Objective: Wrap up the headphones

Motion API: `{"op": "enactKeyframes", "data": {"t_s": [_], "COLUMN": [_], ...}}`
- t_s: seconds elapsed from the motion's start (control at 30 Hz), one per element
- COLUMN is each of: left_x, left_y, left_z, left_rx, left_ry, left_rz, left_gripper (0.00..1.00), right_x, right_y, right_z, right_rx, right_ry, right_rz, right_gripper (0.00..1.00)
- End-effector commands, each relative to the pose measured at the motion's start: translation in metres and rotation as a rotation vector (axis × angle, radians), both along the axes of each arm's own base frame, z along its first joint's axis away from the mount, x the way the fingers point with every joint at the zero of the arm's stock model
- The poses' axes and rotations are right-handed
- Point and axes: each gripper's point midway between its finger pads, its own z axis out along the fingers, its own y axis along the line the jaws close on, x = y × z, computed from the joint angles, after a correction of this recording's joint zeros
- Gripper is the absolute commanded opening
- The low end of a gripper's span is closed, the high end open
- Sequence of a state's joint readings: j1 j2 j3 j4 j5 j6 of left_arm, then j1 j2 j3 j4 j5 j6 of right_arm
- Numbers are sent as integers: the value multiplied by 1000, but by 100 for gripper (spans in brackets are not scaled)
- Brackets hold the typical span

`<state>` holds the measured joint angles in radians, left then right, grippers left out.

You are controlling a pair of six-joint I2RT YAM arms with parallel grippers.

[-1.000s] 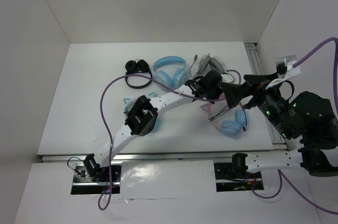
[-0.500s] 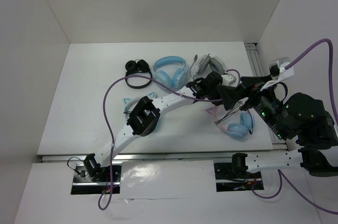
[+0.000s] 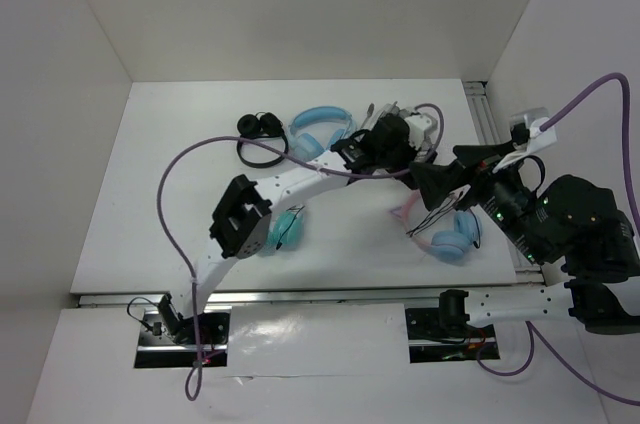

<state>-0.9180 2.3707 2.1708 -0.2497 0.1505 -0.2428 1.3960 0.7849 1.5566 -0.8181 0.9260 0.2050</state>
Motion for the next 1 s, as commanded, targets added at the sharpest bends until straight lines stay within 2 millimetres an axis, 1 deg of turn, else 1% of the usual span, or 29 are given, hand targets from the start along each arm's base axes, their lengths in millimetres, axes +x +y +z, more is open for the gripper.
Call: {"op": "enactKeyframes", "data": {"t_s": [0.0, 0.03, 0.07, 0.1, 0.13, 0.17, 0.2, 0.23, 0.27, 0.3, 0.33, 0.37, 0.4, 0.43, 0.47, 0.5, 0.53, 0.57, 0.6, 0.7, 0.73, 0.77, 0.8, 0.83, 0.87, 0.9, 0.93, 0.97], "left_x": [32, 33, 37, 24, 15, 5, -6, -29, -43, -57, -72, -99, -113, -129, -141, -159, -169, -181, -194, -217, -227, -230, -233, -237, -239, -239, -239, -240], "left_y": [59, 77, 110, 139, 158, 187, 208, 245, 271, 300, 319, 352, 368, 385, 400, 422, 431, 445, 459, 483, 496, 499, 505, 512, 515, 515, 514, 516], "left_z": [126, 138, 131, 172, 183, 160, 164, 204, 179, 180, 184, 213, 205, 202, 204, 216, 216, 204, 208, 198, 194, 196, 194, 186, 184, 180, 171, 169], "left_rx": [-95, -79, 3, -28, -25, 69, 66, -10, 47, 47, 26, -79, -88, -73, -92, -156, -167, -125, -171, -166, -177, -195, -201, -187, -186, -186, -155, -158], "left_ry": [-200, -212, -219, -257, -260, -249, -238, -264, -241, -228, -223, -234, -215, -206, -197, -202, -189, -165, -149, -118, -109, -113, -108, -99, -99, -91, -84, -85], "left_rz": [277, 347, 475, 525, 555, 601, 648, 701, 737, 808, 827, 844, 854, 844, 851, 860, 857, 861, 876, 880, 886, 886, 904, 918, 918, 923, 923, 923], "left_gripper": [99, 99, 99, 99, 99, 99, 99, 99, 99, 99, 99, 99, 99, 99, 99, 99, 99, 99, 99, 99, 99, 99, 99, 99, 99, 99, 99, 99], "right_x": [-3, -3, -1, 1, 4, 6, 9, 10, 10, 11, 11, 9, 8, 8, 5, 5, 3, 1, 1, -4, -4, -5, -6, -6, -6, -5, -5, -5], "right_y": [-3, -5, -9, -11, -10, -11, -18, -15, -17, -16, -20, -23, -24, -28, -32, -33, -38, -44, -46, -54, -59, -56, -60, -59, -60, -61, -61, -61], "right_z": [13, 14, 14, 13, 6, 3, 2, -3, -6, -6, -7, -13, -17, -17, -20, -22, -24, -27, -30, -40, -41, -45, -45, -48, -49, -49, -49, -49], "right_rx": [52, 51, 51, 44, 7, 6, 6, -31, -28, -11, -12, -41, -41, -49, -56, -69, -59, -72, -74, -99, -89, -102, -101, -100, -109, -109, -100, -100], "right_ry": [0, 0, 0, 6, 17, 27, 29, 33, 41, 57, 65, 78, 91, 95, 99, 101, 111, 117, 129, 151, 156, 162, 161, 167, 169, 166, 170, 170], "right_rz": [18, 18, -7, -30, -52, -82, -128, -129, -143, -154, -165, -155, -158, -160, -146, -146, -139, -137, -141, -130, -140, -132, -132, -134, -135, -143, -145, -145], "right_gripper": [100, 100, 100, 100, 100, 100, 100, 100, 100, 100, 100, 100, 100, 100, 100, 100, 100, 100, 100, 100, 100, 100, 100, 100, 100, 100, 100, 100]}}
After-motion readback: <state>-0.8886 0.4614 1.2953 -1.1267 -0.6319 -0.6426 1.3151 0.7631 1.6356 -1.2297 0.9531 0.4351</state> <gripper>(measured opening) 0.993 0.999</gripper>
